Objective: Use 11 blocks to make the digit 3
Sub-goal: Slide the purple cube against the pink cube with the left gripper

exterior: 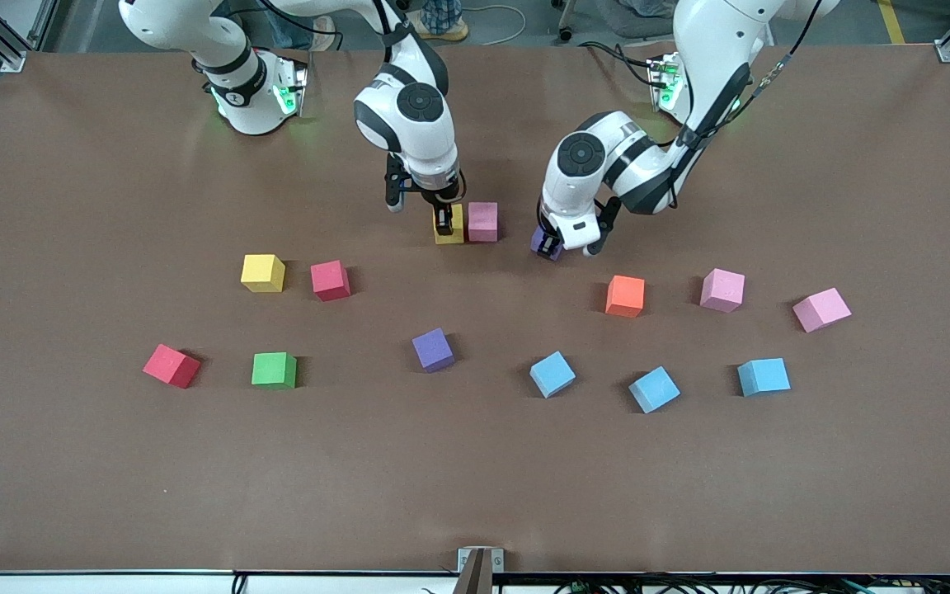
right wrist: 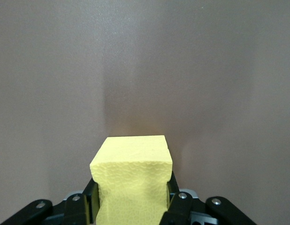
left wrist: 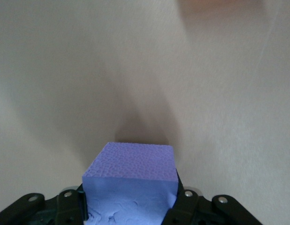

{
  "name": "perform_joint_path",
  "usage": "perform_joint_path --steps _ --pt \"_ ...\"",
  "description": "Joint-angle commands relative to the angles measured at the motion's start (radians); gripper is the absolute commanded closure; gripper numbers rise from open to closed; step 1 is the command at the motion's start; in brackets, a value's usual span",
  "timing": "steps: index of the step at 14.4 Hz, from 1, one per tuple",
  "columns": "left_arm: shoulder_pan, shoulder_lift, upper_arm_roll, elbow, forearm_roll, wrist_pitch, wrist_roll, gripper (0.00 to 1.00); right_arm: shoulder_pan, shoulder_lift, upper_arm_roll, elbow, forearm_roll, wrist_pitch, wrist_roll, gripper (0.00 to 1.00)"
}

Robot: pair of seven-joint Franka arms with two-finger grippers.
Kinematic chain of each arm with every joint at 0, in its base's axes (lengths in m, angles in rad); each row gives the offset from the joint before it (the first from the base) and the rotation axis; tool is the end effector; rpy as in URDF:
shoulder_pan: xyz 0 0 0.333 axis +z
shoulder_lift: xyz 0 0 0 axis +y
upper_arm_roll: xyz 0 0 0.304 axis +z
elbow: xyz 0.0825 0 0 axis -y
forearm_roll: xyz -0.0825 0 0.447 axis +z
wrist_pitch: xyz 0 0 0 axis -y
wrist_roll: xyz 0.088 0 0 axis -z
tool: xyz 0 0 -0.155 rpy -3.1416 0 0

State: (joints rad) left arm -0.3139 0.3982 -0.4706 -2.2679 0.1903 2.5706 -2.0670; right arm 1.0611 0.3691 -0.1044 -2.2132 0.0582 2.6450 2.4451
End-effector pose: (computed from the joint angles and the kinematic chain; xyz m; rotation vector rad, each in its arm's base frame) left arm 0.3763 -0.4105 0.0843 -2.6128 -1.6882 0.1299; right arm 0.3448 0.4809 0.1037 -2.2182 2.1305 0.0009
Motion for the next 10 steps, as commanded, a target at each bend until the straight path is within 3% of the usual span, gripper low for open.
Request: perform_joint_path --steps 1,5,10 --pt "0.003 -0.033 -0.029 -0.005 -0.020 0.002 -0.121 0.80 0.028 0.050 0.002 0.020 0.019 0.029 0.032 1.00" --pt "0.004 -0.029 -0.039 0.001 -0.020 0.008 -0.425 0.79 0.029 0.050 0.002 0.026 0.019 0.027 0.034 1.00" --pt "-0.004 -0.002 -0.039 0.001 -0.020 0.091 -0.636 0.76 0.030 0.059 0.002 0.030 0.019 0.029 0.034 1.00"
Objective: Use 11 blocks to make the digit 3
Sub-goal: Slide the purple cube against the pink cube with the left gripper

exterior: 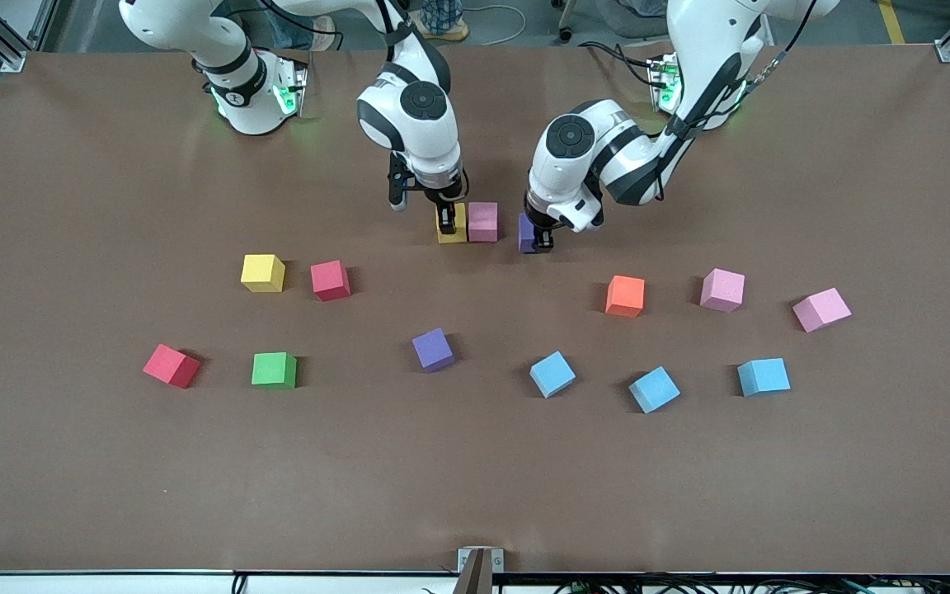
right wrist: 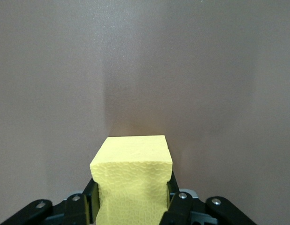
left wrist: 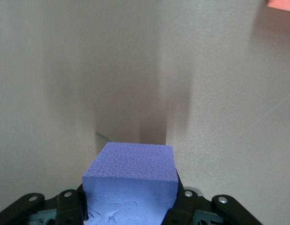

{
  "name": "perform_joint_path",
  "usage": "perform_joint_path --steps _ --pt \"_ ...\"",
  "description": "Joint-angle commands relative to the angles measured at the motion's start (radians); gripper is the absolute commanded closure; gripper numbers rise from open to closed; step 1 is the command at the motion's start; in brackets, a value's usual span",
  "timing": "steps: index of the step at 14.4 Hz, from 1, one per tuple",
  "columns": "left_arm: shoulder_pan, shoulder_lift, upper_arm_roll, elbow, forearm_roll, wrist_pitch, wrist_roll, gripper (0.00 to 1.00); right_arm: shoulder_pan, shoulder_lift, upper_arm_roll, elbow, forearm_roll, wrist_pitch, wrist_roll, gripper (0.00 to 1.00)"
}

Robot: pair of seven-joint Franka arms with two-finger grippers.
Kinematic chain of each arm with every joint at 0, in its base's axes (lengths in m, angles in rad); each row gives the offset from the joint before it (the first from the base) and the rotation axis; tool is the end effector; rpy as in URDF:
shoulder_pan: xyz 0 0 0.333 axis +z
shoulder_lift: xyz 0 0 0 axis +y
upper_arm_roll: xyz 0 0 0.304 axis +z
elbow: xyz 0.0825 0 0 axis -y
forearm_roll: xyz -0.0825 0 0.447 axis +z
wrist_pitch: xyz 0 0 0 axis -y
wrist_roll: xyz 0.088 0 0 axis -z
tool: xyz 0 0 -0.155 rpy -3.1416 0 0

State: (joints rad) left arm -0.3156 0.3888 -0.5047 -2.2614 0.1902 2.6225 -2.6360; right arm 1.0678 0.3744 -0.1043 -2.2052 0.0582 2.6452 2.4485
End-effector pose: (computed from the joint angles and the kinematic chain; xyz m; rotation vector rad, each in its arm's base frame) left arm 0.3712 -0.4348 0.0996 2.0755 2.3286 -0.1431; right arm 0.3430 0.4855 0.1039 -2.2200 2.1244 0.0014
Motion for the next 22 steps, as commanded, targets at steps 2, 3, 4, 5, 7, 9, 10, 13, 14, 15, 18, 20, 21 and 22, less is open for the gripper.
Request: perform_joint_path --steps 2,3,4,5,7,9,10,13,14,15,18,20,21,22 --pt "-0.020 0.021 -0.005 -0.004 -0.021 0.056 -0.078 0.75 0.023 0.055 0.001 0.024 0.018 0.029 0.030 1.00" --pt "-0.028 0.024 -0.005 -0.004 -0.021 0.056 -0.085 0.75 0.023 0.057 0.001 0.024 0.018 0.029 0.030 1.00" --pt "-0.039 0.028 -0.005 -0.001 -0.021 0.056 -0.093 0.75 0.021 0.057 0.001 0.025 0.022 0.029 0.030 1.00" --pt "-0.052 0.031 -0.005 0.002 -0.021 0.056 -0.093 0.75 0.023 0.057 0.001 0.030 0.031 0.027 0.030 1.00" --pt "-0.068 0.044 -0.003 0.011 -0.018 0.056 -0.093 0.75 0.023 0.064 0.002 0.033 0.032 0.027 0.030 1.00" --pt "-0.071 0.067 -0.003 0.029 -0.012 0.056 -0.091 0.75 0.021 0.066 0.001 0.033 0.032 0.027 0.030 0.99" --pt "-0.071 0.070 -0.002 0.033 -0.009 0.056 -0.090 0.75 0.023 0.066 0.001 0.033 0.032 0.027 0.030 0.99" --pt "-0.077 0.073 -0.002 0.033 0.015 0.056 -0.087 0.75 0.023 0.067 0.001 0.035 0.032 0.027 0.029 0.95" --pt "-0.079 0.076 -0.002 0.037 0.020 0.054 -0.087 0.76 0.023 0.067 0.001 0.035 0.032 0.027 0.029 0.93" --pt "-0.080 0.081 -0.002 0.039 0.021 0.053 -0.082 0.76 0.023 0.069 0.001 0.039 0.032 0.025 0.029 0.93" --pt "-0.088 0.085 0.000 0.040 0.023 0.051 -0.073 0.76 0.023 0.070 0.001 0.041 0.029 0.025 0.020 0.76" --pt "-0.088 0.085 0.000 0.040 0.046 0.047 -0.058 0.76 0.023 0.069 0.001 0.042 0.029 0.025 0.018 0.66" --pt "-0.086 0.087 0.000 0.040 0.058 0.045 -0.058 0.76 0.023 0.069 0.001 0.042 0.028 0.022 0.018 0.54" --pt "-0.088 0.090 0.000 0.040 0.058 0.047 -0.058 0.76 0.021 0.069 0.000 0.042 0.026 0.021 0.018 0.34"
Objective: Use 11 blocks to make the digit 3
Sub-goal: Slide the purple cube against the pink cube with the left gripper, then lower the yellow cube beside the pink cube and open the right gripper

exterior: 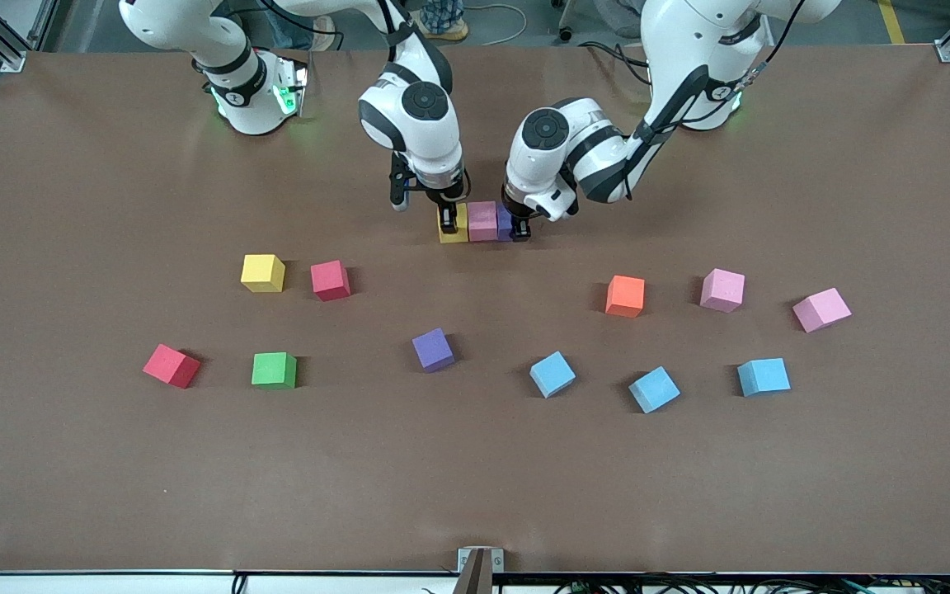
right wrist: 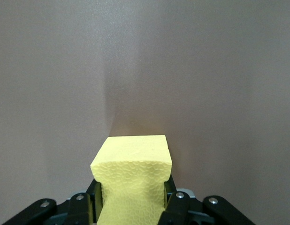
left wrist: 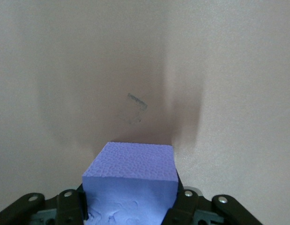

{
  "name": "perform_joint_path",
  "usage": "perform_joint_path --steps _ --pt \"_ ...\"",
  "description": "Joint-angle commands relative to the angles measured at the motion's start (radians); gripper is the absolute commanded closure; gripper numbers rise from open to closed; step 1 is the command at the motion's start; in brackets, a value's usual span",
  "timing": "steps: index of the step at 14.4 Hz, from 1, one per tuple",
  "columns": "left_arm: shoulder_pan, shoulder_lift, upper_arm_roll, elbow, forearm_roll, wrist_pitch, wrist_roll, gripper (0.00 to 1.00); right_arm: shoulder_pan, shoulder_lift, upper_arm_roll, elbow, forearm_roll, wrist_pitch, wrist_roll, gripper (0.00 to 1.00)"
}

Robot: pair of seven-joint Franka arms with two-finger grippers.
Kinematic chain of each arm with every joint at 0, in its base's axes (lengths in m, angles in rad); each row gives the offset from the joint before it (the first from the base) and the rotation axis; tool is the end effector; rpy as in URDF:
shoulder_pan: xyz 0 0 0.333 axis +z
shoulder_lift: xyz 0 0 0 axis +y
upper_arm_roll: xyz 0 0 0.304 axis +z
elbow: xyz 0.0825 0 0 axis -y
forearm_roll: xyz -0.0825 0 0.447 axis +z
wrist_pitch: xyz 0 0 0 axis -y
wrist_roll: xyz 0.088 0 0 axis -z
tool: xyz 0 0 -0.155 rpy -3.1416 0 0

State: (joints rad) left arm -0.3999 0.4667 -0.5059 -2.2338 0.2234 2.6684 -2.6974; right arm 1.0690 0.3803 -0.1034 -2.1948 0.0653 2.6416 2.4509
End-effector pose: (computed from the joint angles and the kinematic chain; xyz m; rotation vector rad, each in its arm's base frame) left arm 0.3294 -0.4726 0.0765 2.1245 2.2843 -0.1891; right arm 0.3437 0.4888 0.1042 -2.2132 2.1308 0.0073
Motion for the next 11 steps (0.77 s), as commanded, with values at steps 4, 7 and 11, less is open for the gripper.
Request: perform_joint_path --steps 4,7,11 --pt "-0.005 0.024 0.001 0.026 0.033 -0.002 0.005 0.76 0.020 0.063 -0.001 0.041 0.016 0.018 0.016 0.00" --pt "-0.017 0.036 0.003 0.040 0.033 -0.004 0.005 0.76 0.019 0.062 -0.001 0.041 0.011 0.018 0.011 0.00" --pt "-0.017 0.036 0.003 0.042 0.034 -0.004 0.019 0.69 0.017 0.052 -0.001 0.041 0.011 0.008 0.000 0.00"
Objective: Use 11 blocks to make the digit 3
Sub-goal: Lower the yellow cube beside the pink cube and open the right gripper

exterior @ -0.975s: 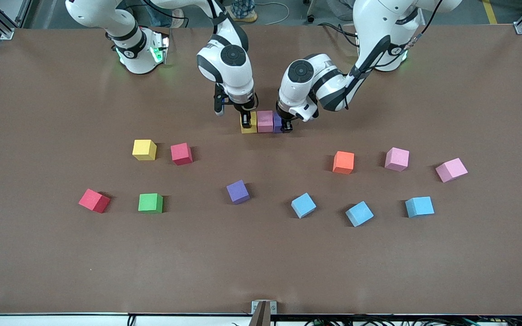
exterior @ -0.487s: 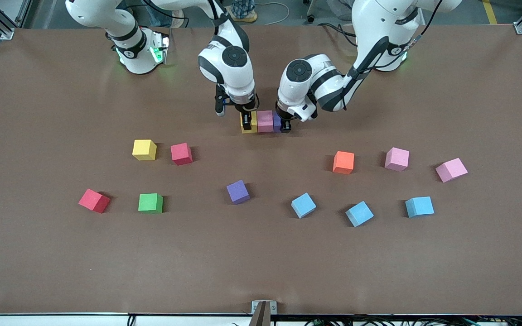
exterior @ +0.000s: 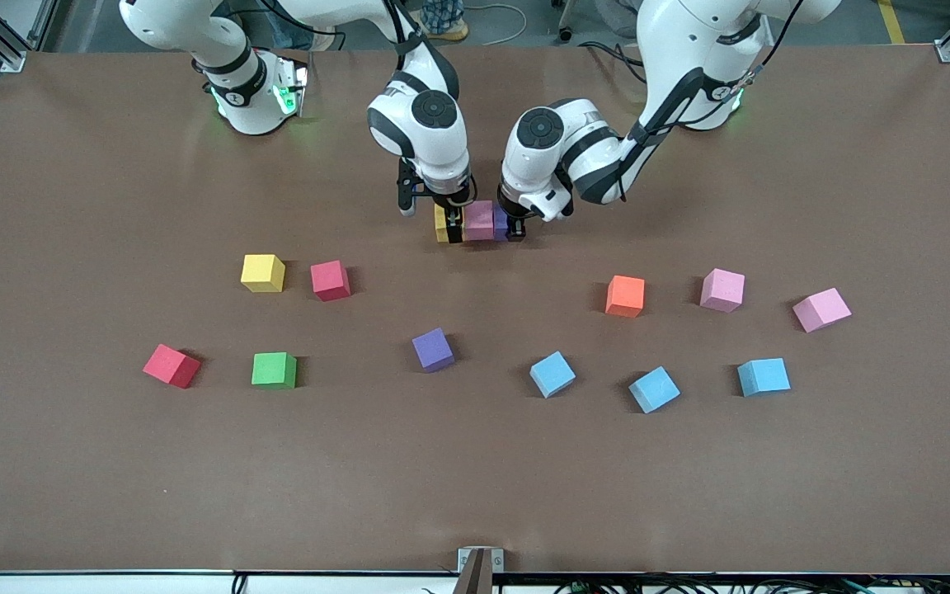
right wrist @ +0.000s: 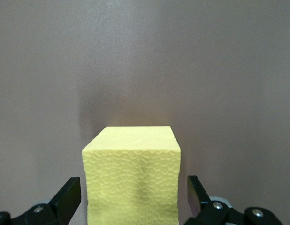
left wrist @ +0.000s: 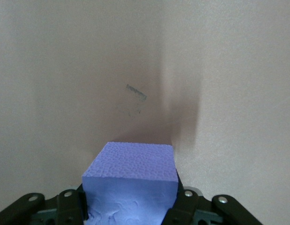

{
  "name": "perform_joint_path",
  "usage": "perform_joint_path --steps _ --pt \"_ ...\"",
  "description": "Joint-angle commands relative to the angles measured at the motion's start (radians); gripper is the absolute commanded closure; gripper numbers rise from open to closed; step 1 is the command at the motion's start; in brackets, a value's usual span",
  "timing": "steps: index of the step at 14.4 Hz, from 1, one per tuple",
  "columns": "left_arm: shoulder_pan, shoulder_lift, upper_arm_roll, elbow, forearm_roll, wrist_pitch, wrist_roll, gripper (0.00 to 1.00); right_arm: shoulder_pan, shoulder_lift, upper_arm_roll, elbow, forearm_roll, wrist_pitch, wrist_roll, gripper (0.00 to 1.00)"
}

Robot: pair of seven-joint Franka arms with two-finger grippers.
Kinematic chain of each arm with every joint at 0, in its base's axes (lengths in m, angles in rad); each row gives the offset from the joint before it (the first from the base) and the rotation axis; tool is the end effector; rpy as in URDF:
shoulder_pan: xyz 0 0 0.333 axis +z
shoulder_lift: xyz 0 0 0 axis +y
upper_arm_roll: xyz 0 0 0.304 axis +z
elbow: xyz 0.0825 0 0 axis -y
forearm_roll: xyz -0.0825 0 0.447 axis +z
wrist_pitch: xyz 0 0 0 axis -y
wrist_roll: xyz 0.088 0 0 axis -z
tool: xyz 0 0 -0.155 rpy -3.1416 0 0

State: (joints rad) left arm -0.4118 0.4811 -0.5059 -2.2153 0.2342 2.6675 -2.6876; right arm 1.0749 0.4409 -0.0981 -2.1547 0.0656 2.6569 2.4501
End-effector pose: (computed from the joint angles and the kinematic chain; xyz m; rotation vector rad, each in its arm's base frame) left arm 0.3275 -0.4811 0.0761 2.1514 2.2508 -0.1916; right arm 0.3427 0.4984 0.0856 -2.2303 2.1192 0.0002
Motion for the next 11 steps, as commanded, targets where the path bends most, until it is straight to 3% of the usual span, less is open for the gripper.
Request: perform_joint_path --steps 1,4,5,6,11 --pt "-0.004 0.022 0.003 0.023 0.024 -0.003 0.009 0.63 0.011 -0.014 -0.008 0.001 0.011 -0.018 -0.003 0.00" --pt "-0.004 0.022 0.003 0.028 0.024 -0.006 0.011 0.33 0.008 -0.034 -0.008 0.001 0.011 -0.049 -0.013 0.00" --pt "-0.004 0.022 0.001 0.031 0.024 -0.020 0.017 0.20 0.007 -0.040 -0.008 0.001 0.011 -0.066 -0.019 0.00" --pt "-0.005 0.022 0.001 0.046 0.024 -0.044 0.028 0.00 0.005 -0.051 -0.009 0.001 0.011 -0.081 -0.028 0.00" --pt "-0.005 0.004 -0.003 0.066 0.028 -0.095 0.034 0.00 -0.003 -0.117 -0.014 0.003 0.013 -0.176 -0.065 0.00"
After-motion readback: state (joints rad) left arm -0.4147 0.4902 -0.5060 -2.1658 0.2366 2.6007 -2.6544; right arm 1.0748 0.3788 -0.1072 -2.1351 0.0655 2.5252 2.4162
